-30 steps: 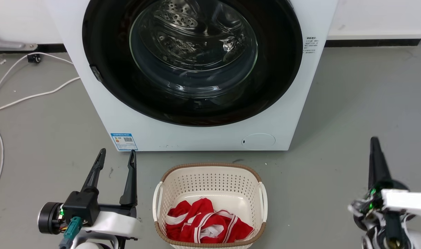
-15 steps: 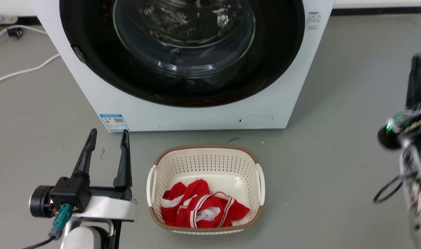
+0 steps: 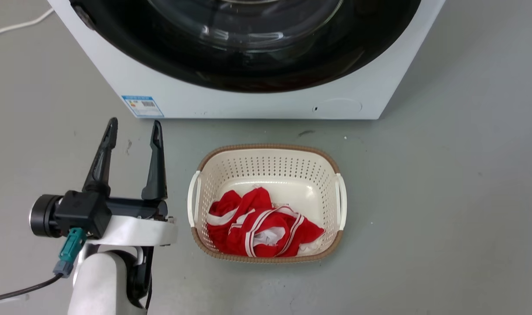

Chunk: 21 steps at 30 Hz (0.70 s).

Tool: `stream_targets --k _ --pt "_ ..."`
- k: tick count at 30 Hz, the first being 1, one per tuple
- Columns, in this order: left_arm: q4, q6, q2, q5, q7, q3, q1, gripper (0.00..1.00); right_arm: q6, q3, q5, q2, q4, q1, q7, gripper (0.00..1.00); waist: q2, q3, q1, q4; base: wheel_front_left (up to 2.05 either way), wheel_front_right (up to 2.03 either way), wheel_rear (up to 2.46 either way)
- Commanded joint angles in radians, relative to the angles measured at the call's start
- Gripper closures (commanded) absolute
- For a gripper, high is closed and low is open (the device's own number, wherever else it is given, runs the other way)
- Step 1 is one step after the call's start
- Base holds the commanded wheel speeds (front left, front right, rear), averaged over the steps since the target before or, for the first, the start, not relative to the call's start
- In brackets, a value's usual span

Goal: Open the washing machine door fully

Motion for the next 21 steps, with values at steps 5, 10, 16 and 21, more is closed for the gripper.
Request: stream_targets --k 5,10,16,21 --pt "-0.013 -0.004 0.000 0.006 -0.002 -0.002 -0.034 0.00 0.000 0.091 -0.062 0.006 0.106 -0.147 0.111 1.00 0.0000 0.062 -0.0001 0.013 0.00 0.00 0.00" --pt "-0.019 -0.005 -0.001 0.008 -0.002 0.000 -0.056 0.00 0.000 0.161 -0.102 0.038 0.161 -0.240 0.224 1.00 0.0000 0.105 -0.0001 0.017 0.00 0.00 0.00" --pt "-0.026 -0.007 -0.001 0.010 -0.002 -0.001 -0.080 0.00 0.000 0.203 -0.137 0.065 0.198 -0.306 0.270 1.00 0.0000 0.144 -0.0001 0.023 0.00 0.00 0.00" --pt "-0.030 -0.007 -0.002 0.012 -0.002 -0.005 -0.095 0.00 0.000 0.215 -0.160 0.069 0.224 -0.344 0.260 1.00 0.0000 0.176 -0.0001 0.028 0.00 0.00 0.00"
